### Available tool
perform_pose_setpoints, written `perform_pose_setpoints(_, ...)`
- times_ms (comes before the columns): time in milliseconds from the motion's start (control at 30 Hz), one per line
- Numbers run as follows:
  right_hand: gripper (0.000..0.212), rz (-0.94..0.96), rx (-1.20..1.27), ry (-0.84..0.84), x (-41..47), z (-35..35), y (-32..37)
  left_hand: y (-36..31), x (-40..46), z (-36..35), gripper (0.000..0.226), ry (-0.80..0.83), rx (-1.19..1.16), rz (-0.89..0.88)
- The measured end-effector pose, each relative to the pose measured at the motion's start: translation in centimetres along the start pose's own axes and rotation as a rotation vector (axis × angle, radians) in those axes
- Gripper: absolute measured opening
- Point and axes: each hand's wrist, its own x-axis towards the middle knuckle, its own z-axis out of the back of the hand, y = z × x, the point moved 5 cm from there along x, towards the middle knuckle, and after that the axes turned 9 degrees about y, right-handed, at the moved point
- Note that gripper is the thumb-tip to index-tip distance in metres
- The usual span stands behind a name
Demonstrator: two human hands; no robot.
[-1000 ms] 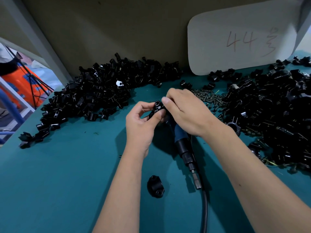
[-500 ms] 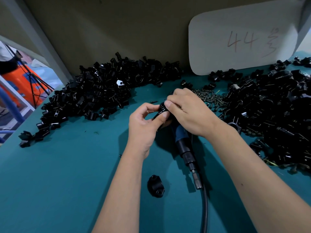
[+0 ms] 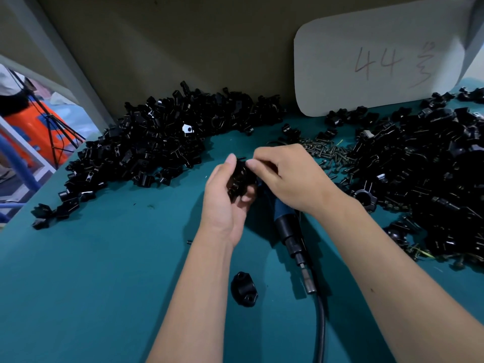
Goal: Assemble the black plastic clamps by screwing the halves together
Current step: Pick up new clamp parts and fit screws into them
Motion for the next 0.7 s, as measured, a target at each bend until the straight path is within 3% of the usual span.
perform_pose_setpoints(100,0.049,0.021,-0.016,0.006,0.0,-0.2,0.6,0.1,0.0,0.0,0.041,-0.040,0.104,0.000)
perform_pose_setpoints(300,0.080,-0.142,0.086,0.010,-0.2,0.1,0.1,0.0,-0.2,-0.2,0.027,-0.030,0.056,0.029)
perform_pose_setpoints(367,0.076,-0.223,0.034,-0.035,-0.4,0.3,-0.5,0.1,-0.1,-0.2,0.026,-0.019,-0.049,0.068)
perform_pose_setpoints(433,0.054,-0.346,-0.149,-0.069,-0.6,0.3,-1.4,0.0,-0.2,-0.2,0.028,0.000,-0.134,0.113)
perform_pose_setpoints(500,0.039,-0.507,-0.257,0.000,-0.8,-0.2,-2.5,0.0,-0.2,0.0,0.031,0.003,-0.141,0.152)
perform_pose_setpoints(600,0.059,-0.617,-0.291,0.160,-1.0,-0.8,-2.8,0.0,-0.3,0.2,0.037,0.001,-0.113,0.186)
perform_pose_setpoints(700,0.074,-0.638,-0.335,0.218,-0.8,-1.2,-2.1,-0.1,-0.3,0.2,0.039,-0.001,-0.098,0.201)
